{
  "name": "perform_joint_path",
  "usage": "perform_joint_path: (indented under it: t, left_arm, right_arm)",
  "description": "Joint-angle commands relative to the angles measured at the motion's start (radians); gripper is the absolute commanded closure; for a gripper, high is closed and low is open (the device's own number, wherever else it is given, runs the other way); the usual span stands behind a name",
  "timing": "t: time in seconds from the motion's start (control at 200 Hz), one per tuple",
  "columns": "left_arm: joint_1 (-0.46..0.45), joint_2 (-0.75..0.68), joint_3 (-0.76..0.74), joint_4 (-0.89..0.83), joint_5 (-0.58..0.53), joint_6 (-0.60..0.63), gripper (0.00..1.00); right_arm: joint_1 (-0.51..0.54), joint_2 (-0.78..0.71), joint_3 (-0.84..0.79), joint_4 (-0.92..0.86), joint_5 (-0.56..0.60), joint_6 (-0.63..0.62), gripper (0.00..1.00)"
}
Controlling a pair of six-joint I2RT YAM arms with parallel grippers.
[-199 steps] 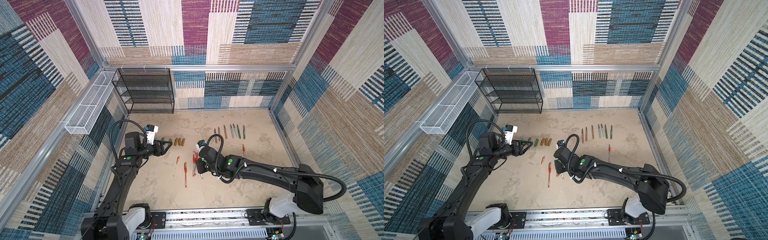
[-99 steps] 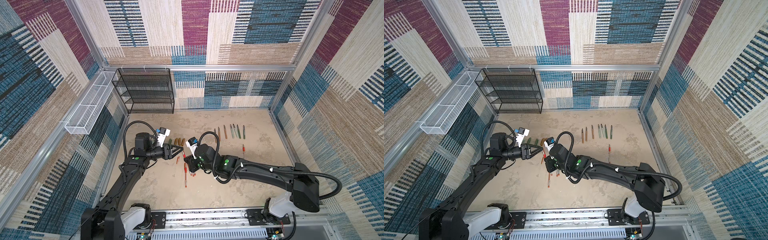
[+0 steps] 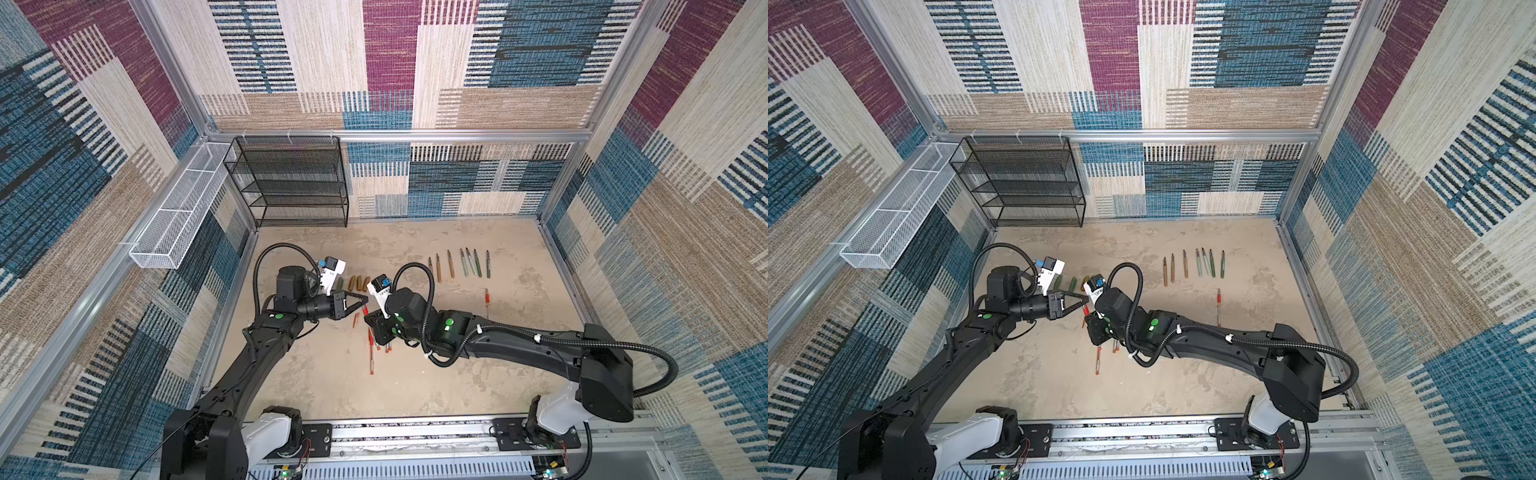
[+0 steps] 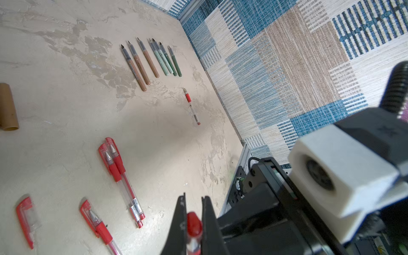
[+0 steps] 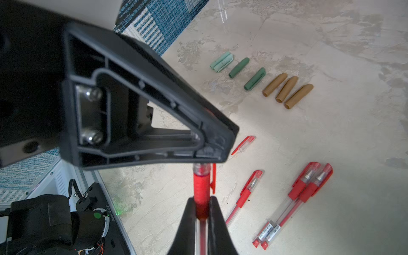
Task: Open the pen caps
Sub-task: 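Raise the red pen cap-first toward the left gripper while left reaches for the cap, then close the left gripper on the red cap and pull it off the pen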
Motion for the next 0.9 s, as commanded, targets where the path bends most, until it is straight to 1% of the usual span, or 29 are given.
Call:
perform_joint_path:
  t: [0.0,0.095,0.175,0.275,0.381,0.406,0.446,0.591,0.796,0.897]
  left_arm:
    - [0.001,-0.002,-0.002,0.026,-0.02,-0.003,1.0]
    - [0.003,-0.002,-0.006,0.035,-0.022,0.002,1.0]
    - [0.006,0.002,-0.003,0.035,-0.02,-0.006,1.0]
    - [0.006,0.001,-0.006,0.041,-0.021,-0.006,1.0]
    - [0.012,0.003,-0.006,0.043,-0.019,0.0,1.0]
    - [0.015,0.001,-0.004,0.043,-0.018,-0.005,1.0]
    - [0.019,-0.002,-0.001,0.042,-0.021,-0.009,1.0]
    - [0.059,-0.011,0.007,0.044,-0.039,-0.017,1.0]
    - [0.125,-0.022,0.011,0.094,-0.056,-0.129,1.0]
    - [0.152,-0.014,0.028,0.081,-0.077,-0.143,1.0]
  right_arm:
    - [0.001,0.006,-0.014,0.053,-0.016,0.004,0.8]
    - [0.002,0.022,-0.021,0.05,-0.025,0.01,0.73]
    - [0.003,0.028,-0.027,0.046,-0.027,0.02,0.72]
    - [0.002,0.022,-0.054,0.074,-0.031,0.024,0.79]
    - [0.002,0.027,-0.051,0.055,-0.028,0.023,0.91]
    - [0.002,0.027,-0.057,0.051,-0.026,0.023,0.96]
    - [0.002,0.022,-0.073,0.054,-0.026,0.027,1.0]
    - [0.003,0.009,-0.133,0.068,-0.043,0.036,1.0]
    - [0.005,-0.026,-0.256,0.08,-0.054,0.079,1.0]
    - [0.01,-0.052,-0.303,0.078,-0.058,0.097,1.0]
